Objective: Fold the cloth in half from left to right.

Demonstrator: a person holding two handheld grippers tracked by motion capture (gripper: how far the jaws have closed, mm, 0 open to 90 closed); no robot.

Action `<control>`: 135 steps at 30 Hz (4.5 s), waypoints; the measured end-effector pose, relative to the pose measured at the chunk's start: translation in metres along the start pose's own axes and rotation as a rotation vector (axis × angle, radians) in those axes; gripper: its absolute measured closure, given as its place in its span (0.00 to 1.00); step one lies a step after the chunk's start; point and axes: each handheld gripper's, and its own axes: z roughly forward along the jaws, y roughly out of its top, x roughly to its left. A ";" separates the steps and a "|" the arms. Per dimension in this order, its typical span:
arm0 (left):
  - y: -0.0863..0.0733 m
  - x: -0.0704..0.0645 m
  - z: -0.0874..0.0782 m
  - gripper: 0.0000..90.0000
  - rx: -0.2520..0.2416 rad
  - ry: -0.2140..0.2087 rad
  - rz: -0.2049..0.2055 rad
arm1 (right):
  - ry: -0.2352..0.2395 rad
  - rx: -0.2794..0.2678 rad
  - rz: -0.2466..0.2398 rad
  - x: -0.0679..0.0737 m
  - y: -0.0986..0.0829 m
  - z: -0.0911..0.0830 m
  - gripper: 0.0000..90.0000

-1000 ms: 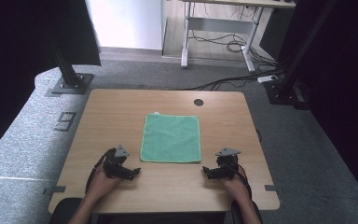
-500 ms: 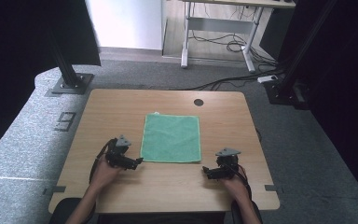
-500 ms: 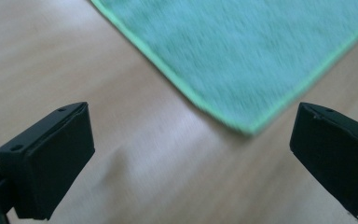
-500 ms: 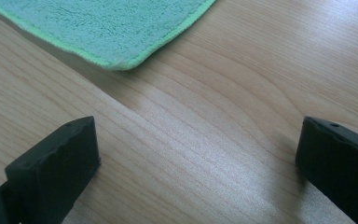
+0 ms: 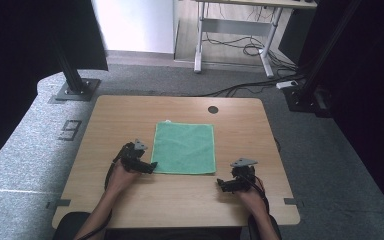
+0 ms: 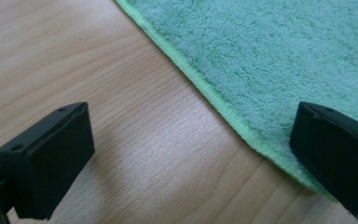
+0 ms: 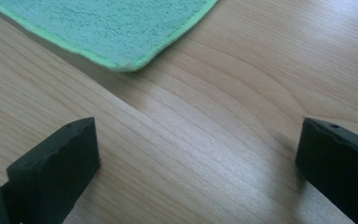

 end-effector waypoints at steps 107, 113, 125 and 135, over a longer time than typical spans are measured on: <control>0.022 0.066 0.027 0.02 -0.012 0.069 -0.199 | 0.337 0.017 -0.285 0.128 0.068 0.030 0.15; 0.022 0.066 0.027 0.02 -0.013 0.069 -0.201 | 0.383 0.052 -0.329 0.149 0.067 0.036 0.23; 0.022 0.066 0.027 0.03 -0.014 0.068 -0.200 | 0.438 0.080 -0.433 0.178 0.062 0.033 0.66; 0.021 0.057 0.022 0.42 -0.072 -0.017 -0.122 | 0.385 0.092 -0.415 0.176 0.060 0.038 0.94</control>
